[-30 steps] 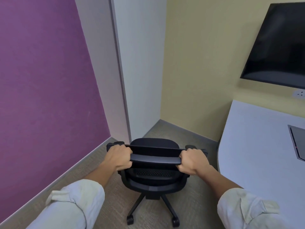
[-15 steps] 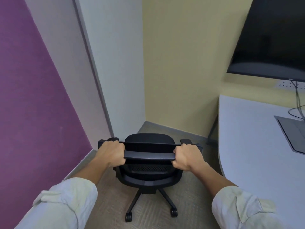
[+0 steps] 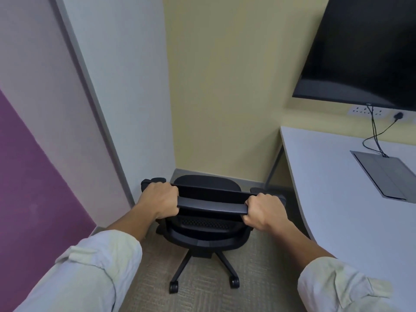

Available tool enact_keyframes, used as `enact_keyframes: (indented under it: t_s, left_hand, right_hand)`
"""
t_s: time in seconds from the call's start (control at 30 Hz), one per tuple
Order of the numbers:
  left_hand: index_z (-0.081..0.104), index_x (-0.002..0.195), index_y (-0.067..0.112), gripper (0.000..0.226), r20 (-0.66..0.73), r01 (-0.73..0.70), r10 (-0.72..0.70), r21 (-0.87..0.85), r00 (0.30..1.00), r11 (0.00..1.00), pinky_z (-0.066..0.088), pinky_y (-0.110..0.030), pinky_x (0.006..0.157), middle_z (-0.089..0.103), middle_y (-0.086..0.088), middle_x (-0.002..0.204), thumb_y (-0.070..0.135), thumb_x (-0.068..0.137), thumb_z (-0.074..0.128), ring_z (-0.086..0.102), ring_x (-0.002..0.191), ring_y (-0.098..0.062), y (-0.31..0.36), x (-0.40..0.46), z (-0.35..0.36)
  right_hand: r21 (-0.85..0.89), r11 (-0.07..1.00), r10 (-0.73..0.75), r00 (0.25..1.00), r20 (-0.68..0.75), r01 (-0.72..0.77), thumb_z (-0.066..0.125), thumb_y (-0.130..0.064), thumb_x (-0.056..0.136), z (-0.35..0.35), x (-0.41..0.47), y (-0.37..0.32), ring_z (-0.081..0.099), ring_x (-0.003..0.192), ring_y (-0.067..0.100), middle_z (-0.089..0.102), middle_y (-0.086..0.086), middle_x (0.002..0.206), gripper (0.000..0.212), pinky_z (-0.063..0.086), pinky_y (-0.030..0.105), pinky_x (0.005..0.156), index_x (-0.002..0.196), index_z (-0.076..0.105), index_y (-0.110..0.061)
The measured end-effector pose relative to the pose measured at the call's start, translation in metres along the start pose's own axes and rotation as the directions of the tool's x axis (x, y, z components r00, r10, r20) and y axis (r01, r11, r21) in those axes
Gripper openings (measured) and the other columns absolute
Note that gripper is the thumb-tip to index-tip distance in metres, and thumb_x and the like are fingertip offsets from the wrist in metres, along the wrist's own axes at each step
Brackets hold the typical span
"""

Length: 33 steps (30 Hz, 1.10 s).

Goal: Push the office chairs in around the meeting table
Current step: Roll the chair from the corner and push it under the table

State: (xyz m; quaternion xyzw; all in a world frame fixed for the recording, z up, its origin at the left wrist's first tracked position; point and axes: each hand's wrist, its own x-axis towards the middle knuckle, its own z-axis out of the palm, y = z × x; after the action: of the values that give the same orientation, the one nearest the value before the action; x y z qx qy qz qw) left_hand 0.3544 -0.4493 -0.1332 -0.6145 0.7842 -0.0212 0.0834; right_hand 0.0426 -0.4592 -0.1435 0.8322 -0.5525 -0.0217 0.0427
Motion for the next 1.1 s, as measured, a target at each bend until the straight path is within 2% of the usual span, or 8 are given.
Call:
enact_keyframes:
  t_s: [0.2,0.27,0.37,0.5,0.57,0.73,0.9,1.1]
  left_hand:
    - [0.045,0.061,0.024,0.009,-0.015,-0.050,0.050,0.003,0.999,0.999,0.036,-0.033,0.054,0.045,0.004,0.058,0.025,0.064,0.053,0.041,0.052,-0.017,-0.020,0.064,-0.005]
    - [0.049,0.063,0.024,0.005,-0.024,-0.066,0.066,0.003,0.998,0.998,0.034,-0.032,0.053,0.047,0.004,0.059,0.025,0.065,0.053,0.042,0.052,-0.017,-0.025,0.085,-0.005]
    - [0.055,0.070,0.023,0.004,-0.048,-0.111,0.112,0.014,0.993,0.994,0.036,-0.031,0.053,0.046,0.006,0.060,0.025,0.066,0.054,0.046,0.055,-0.019,-0.036,0.118,-0.002]
    - [0.061,0.077,0.025,0.015,-0.050,-0.182,0.184,0.042,0.982,0.982,0.038,-0.031,0.055,0.043,0.008,0.060,0.028,0.065,0.053,0.050,0.060,-0.022,-0.056,0.153,-0.001]
    - [0.058,0.071,0.028,0.009,-0.047,-0.235,0.236,0.037,0.971,0.971,0.037,-0.030,0.053,0.045,0.009,0.058,0.029,0.065,0.052,0.049,0.057,-0.020,-0.066,0.171,0.000]
    - [0.053,0.068,0.032,0.006,-0.033,-0.389,0.391,0.050,0.920,0.920,0.031,-0.029,0.048,0.044,0.010,0.056,0.030,0.063,0.054,0.044,0.050,-0.015,-0.091,0.208,0.001]
    - [0.066,0.081,0.029,0.023,-0.052,-0.524,0.528,0.082,0.848,0.848,0.038,-0.031,0.057,0.040,0.011,0.058,0.031,0.063,0.052,0.057,0.065,-0.024,-0.106,0.242,-0.004]
    - [0.067,0.080,0.028,0.020,-0.026,-0.653,0.663,0.147,0.748,0.743,0.036,-0.031,0.055,0.043,0.009,0.059,0.033,0.065,0.053,0.060,0.065,-0.025,-0.100,0.285,-0.015]
  right_hand:
    - [0.026,0.996,0.087,0.996,-0.008,-0.087,0.043,-0.047,0.070,0.005,0.049,0.014,0.057,0.058,0.026,0.059,-0.003,0.065,0.020,0.039,0.032,0.054,0.064,0.048,-0.028]
    - [0.040,0.992,0.123,0.992,0.000,-0.123,0.044,-0.045,0.068,0.005,0.062,0.017,0.050,0.054,0.024,0.051,-0.005,0.060,0.018,0.043,0.033,0.054,0.062,0.046,-0.028]
    - [0.063,0.982,0.177,0.984,0.025,-0.179,0.047,-0.042,0.067,0.004,0.076,0.018,0.054,0.056,0.025,0.054,-0.004,0.061,0.017,0.051,0.035,0.058,0.065,0.053,-0.027]
    - [0.058,0.965,0.253,0.967,0.032,-0.255,0.048,-0.041,0.066,0.003,0.090,0.009,0.048,0.054,0.026,0.049,-0.004,0.058,0.016,0.040,0.033,0.055,0.064,0.052,-0.025]
    - [0.068,0.950,0.302,0.953,0.035,-0.303,0.046,-0.041,0.063,0.003,0.095,0.002,0.047,0.052,0.026,0.046,-0.004,0.056,0.017,0.039,0.033,0.054,0.063,0.052,-0.025]
    - [0.081,0.888,0.450,0.892,0.040,-0.452,0.044,-0.040,0.061,0.003,0.103,-0.028,0.046,0.048,0.023,0.043,-0.006,0.051,0.016,0.036,0.031,0.049,0.058,0.049,-0.025]
    - [0.045,0.822,0.567,0.823,0.020,-0.567,0.045,-0.040,0.062,-0.004,0.108,-0.061,0.038,0.045,0.023,0.035,-0.008,0.048,0.017,0.027,0.030,0.046,0.055,0.046,-0.024]
    - [0.028,0.719,0.695,0.719,-0.016,-0.695,0.045,-0.039,0.061,0.001,0.112,-0.078,0.033,0.041,0.023,0.031,-0.007,0.046,0.022,0.020,0.029,0.043,0.050,0.034,-0.024]
